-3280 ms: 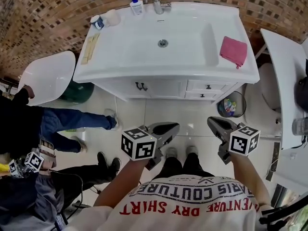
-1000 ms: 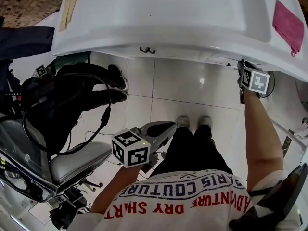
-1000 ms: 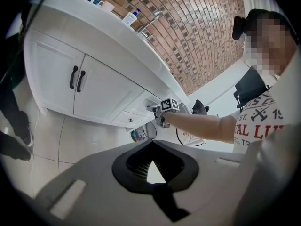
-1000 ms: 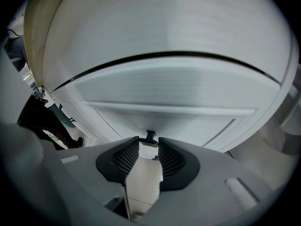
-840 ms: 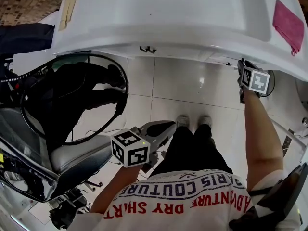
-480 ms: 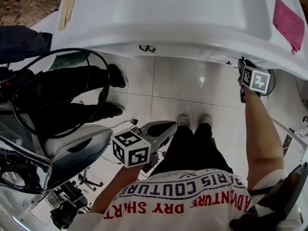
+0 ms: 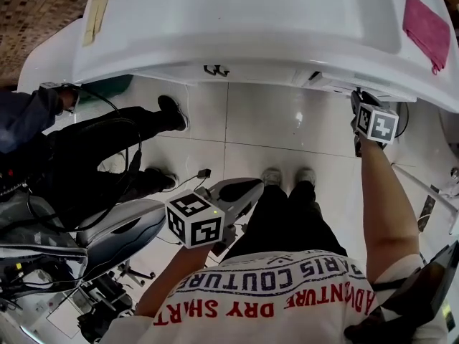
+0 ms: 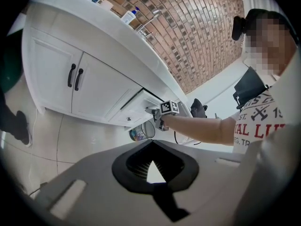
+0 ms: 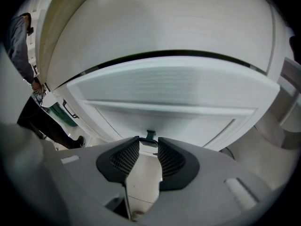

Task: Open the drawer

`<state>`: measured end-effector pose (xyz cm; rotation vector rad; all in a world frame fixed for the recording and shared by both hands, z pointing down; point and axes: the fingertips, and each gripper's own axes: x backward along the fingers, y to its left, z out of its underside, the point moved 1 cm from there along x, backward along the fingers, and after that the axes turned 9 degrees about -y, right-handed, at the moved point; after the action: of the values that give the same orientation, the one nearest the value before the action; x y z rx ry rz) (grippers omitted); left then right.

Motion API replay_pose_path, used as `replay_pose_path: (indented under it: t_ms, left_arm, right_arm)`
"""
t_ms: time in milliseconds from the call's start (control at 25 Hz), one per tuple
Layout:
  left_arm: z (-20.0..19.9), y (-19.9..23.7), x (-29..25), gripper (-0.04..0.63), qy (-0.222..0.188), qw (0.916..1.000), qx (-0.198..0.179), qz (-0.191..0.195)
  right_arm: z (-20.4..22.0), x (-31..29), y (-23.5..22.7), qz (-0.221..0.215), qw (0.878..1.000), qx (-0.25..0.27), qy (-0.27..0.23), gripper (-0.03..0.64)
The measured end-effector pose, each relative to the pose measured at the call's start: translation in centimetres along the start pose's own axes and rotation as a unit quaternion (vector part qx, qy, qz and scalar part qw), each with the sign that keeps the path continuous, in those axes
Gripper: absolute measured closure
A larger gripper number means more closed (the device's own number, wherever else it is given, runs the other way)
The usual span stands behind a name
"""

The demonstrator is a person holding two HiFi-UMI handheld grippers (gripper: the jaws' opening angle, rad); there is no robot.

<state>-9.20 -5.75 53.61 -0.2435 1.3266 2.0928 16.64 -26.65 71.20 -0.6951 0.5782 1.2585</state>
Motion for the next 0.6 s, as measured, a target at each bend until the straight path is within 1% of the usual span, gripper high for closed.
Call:
replay_pose_path:
  t_ms: [600]
  left_arm:
    - [1.1,-1.7,0.3,0.614,0.017,0.9994,-0.021,0.020]
  right_arm:
    - [4.1,3.2,1.0,-0.007,1.000,-0.002,0.005,0.489]
